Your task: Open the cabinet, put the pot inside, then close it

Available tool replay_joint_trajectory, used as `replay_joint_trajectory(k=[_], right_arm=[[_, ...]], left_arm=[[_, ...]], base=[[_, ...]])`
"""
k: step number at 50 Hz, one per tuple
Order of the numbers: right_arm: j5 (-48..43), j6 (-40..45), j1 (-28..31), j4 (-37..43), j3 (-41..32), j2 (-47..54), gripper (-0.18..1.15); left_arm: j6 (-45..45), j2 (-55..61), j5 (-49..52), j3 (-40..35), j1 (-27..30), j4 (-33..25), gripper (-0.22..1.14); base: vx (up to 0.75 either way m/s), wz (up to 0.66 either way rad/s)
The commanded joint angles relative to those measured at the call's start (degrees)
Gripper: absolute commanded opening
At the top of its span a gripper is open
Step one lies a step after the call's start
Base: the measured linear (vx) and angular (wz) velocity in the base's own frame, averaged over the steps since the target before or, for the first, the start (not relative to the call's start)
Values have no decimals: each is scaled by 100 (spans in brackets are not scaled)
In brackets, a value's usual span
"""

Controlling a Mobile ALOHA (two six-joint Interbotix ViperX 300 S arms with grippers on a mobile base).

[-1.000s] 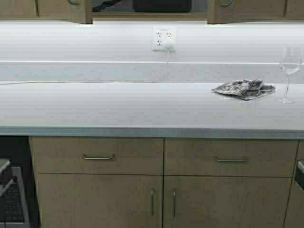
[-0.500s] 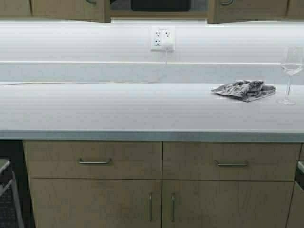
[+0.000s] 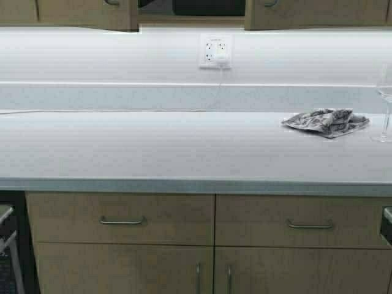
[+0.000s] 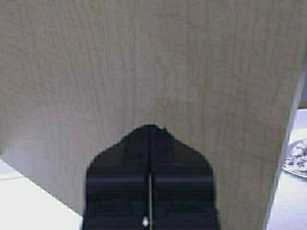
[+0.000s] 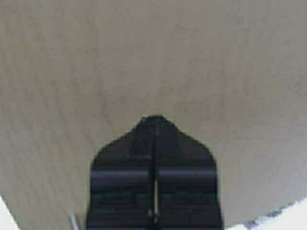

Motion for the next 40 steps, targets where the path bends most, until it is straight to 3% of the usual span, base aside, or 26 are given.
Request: replay_joint_trajectory(k=[1,11,20,34,40], right_arm=[[-79,9,88,-9,378,-554,7],[-167,26,501,0,1758,-1670,7],[-193,88,844,79,2637,-2399,7],[-229,79,861,105,2865,-2874,7],[-158,79,861,114,2927,-2962,7]], left_arm=[[26,-316,-26,114,-44,0,4],[0,-501,9,343,-360,0,4],[-26,53,-26,-114,-431,-9,4],[-123,1327,35,-1301,-668,-97,4],[-158,1239,105,-1213,-773,-105,4]], base=[[13,1],[12,0],[12,-1],[8,-1],[5,-1]])
